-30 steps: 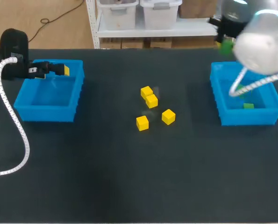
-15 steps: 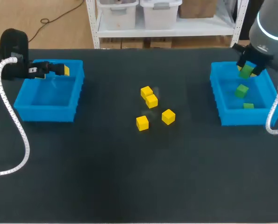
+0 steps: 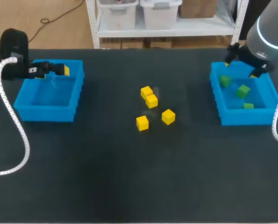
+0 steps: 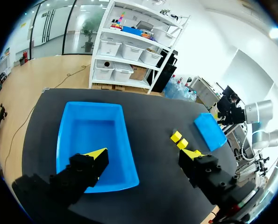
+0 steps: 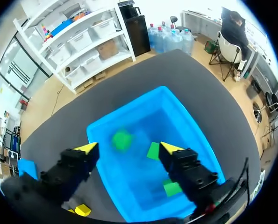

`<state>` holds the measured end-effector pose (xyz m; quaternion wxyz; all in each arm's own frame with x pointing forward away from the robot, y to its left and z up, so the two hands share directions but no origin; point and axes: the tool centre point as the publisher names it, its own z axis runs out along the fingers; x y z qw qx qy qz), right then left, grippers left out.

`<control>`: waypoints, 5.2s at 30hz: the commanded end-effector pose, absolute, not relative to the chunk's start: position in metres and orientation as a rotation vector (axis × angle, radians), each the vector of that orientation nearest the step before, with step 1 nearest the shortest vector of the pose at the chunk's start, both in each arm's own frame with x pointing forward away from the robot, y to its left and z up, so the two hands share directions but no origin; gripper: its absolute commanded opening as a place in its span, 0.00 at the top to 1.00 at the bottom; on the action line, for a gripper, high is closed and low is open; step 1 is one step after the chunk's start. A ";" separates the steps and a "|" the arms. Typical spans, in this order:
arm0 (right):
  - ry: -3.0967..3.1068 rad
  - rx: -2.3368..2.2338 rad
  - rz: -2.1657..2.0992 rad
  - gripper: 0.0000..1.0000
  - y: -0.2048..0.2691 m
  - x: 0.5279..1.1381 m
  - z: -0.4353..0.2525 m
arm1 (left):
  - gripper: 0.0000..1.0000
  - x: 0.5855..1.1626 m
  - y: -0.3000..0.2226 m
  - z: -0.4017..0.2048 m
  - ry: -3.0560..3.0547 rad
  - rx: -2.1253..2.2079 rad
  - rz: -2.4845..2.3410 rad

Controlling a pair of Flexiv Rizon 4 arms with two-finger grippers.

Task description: Put the green cubes in the right bin and the yellow cubes in the left bin.

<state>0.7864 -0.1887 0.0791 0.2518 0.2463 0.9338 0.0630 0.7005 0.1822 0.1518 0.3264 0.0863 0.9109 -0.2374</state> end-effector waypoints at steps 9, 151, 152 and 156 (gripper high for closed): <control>2.536 0.671 0.169 0.00 -0.188 0.786 0.079 | 0.00 0.700 0.184 0.150 2.376 0.231 -0.634; 2.536 0.671 0.169 0.00 -0.188 0.786 0.079 | 1.00 0.733 0.176 0.114 2.754 0.394 0.245; 2.536 0.671 0.169 0.00 -0.188 0.786 0.079 | 1.00 0.733 0.183 0.113 2.759 0.373 0.245; 2.536 0.671 0.169 0.00 -0.188 0.786 0.079 | 1.00 0.734 0.206 0.104 2.783 0.303 0.237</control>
